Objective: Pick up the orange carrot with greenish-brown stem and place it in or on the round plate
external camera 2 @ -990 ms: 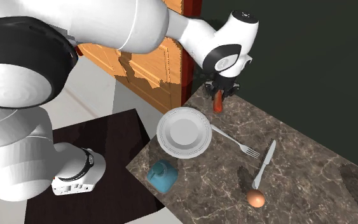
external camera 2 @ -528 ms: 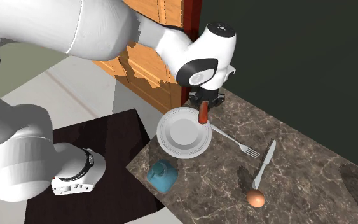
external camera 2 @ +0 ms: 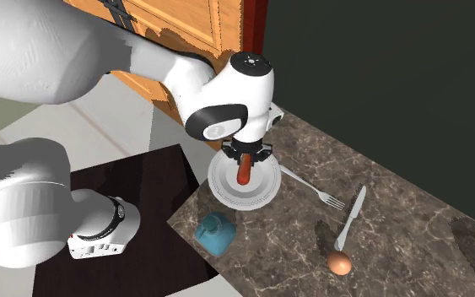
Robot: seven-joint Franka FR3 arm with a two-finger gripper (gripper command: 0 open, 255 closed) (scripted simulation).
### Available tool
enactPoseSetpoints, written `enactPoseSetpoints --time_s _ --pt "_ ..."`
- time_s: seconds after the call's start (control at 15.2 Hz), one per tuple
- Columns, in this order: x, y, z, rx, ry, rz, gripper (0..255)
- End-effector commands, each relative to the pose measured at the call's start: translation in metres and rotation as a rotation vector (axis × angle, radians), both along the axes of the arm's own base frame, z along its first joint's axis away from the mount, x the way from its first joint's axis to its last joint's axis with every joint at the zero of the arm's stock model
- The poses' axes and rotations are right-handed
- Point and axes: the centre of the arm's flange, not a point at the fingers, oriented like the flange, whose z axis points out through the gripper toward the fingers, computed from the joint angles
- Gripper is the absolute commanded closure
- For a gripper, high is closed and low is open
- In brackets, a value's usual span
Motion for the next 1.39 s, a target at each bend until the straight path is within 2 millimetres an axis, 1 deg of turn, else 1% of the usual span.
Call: enactPoseSetpoints --time_s 0.0,0.73,1.25,1.32 --pt "-0.006 -0.002 -0.009 0.0 -0.001 0.0 255" --pt "-0.006 -0.002 -0.067 0.0 -0.001 0.0 255" --pt "-0.006 -0.002 -0.069 0.0 -0.001 0.0 255" --pt "-0.006 -0.002 -0.069 0.0 -0.001 0.0 0"
